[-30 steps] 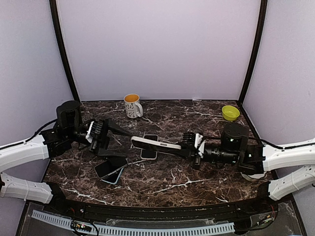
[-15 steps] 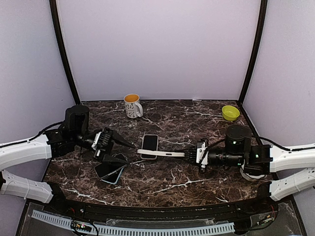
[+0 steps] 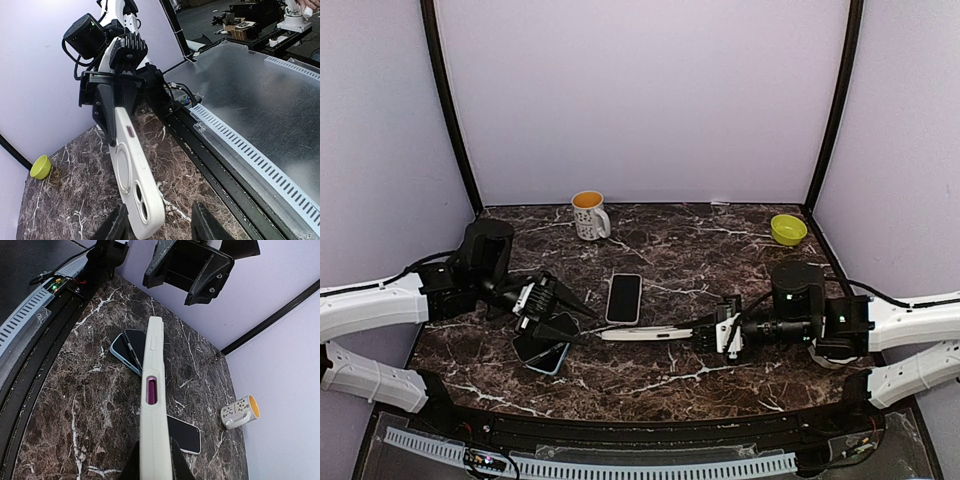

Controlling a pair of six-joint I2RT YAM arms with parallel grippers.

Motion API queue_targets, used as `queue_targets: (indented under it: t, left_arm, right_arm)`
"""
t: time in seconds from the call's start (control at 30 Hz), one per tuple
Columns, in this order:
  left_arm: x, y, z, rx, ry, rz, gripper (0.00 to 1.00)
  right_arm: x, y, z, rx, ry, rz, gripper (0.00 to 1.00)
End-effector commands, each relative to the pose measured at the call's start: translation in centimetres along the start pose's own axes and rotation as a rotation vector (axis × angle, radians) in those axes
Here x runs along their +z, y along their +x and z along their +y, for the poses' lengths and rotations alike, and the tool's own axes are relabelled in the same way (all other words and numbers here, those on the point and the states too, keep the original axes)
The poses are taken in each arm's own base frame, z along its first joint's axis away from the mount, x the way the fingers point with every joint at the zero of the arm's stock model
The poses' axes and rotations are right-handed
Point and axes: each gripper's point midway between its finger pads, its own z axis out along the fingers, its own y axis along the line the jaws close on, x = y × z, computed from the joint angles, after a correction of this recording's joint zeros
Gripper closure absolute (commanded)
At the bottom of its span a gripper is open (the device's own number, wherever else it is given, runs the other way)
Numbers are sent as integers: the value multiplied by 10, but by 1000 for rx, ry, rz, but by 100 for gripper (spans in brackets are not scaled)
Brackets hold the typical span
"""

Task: Take the phone out of the phone case
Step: Remove the phone case from the phone.

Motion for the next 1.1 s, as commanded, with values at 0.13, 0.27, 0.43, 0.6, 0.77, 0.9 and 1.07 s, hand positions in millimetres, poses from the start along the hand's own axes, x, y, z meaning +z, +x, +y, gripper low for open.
queue_targets:
  t: [0.13,0.27,0.43,0.6,0.77,0.9,1.07]
  left_arm:
    - [7,-2,-6,27,33,25,58]
    - [11,2,-8,21,43,37,60]
    - [14,7,-7,27,38,59,65]
    - [16,15,-4,29,19,94,66]
    - [16,19,-4,35,15,109,66]
    - [17,21,-3,35,10,117,66]
    - [17,22,-3,38,11,120,71]
  right_arm:
    - [-3,-39,-29,-110,98,-104,100]
    - [0,-41,-33,-123,110,-106,100]
    - [2,-44,-36,-127,118,-116,100]
    - [2,-48,-39,-134,122,-127,100]
    - [1,-50,-38,-144,114,-129,100]
    - [0,-52,-39,-152,115,-135,100]
    - [0,-52,-37,-157,105,-137,100]
